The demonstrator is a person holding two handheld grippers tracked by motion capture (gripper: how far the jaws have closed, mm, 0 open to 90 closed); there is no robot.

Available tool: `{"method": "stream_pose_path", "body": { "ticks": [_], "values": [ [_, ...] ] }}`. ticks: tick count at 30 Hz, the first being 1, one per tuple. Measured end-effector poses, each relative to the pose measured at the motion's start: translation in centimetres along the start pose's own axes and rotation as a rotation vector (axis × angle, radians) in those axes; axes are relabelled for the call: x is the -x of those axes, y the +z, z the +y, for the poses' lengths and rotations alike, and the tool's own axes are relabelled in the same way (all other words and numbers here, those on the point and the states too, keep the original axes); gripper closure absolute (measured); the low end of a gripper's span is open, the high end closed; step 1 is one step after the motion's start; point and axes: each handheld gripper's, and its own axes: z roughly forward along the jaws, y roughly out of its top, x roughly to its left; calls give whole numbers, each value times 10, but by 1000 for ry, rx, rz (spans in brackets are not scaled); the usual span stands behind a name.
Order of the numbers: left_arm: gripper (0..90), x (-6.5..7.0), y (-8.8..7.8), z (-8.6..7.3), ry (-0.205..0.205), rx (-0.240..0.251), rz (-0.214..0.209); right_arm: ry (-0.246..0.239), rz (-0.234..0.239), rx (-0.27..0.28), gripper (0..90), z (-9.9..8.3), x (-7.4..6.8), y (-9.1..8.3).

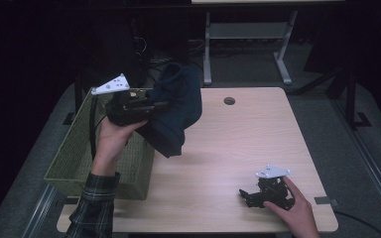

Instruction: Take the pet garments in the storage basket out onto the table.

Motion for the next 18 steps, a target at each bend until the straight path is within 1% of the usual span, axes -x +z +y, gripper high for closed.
{"method": "stream_pose_path", "body": {
  "ticks": [3, 4, 5, 9, 17, 18],
  "values": [
    [677, 3, 8, 1, 3, 1, -11, 0, 0, 0, 0, 0, 0, 0],
    [678, 3, 8, 1, 3, 1, -11, 0, 0, 0, 0, 0, 0, 0],
    [678, 4, 14, 1, 7, -3, -17, 0, 0, 0, 0, 0, 0, 0],
    [678, 7, 26, -1, 14, -10, -31, 0, 0, 0, 0, 0, 0, 0],
    [678, 14, 56, -5, 21, -38, -71, -4, -1, 2, 0, 0, 0, 0],
    [678, 14, 56, -5, 21, -38, -71, -4, -1, 2, 0, 0, 0, 0]
  ]
}}
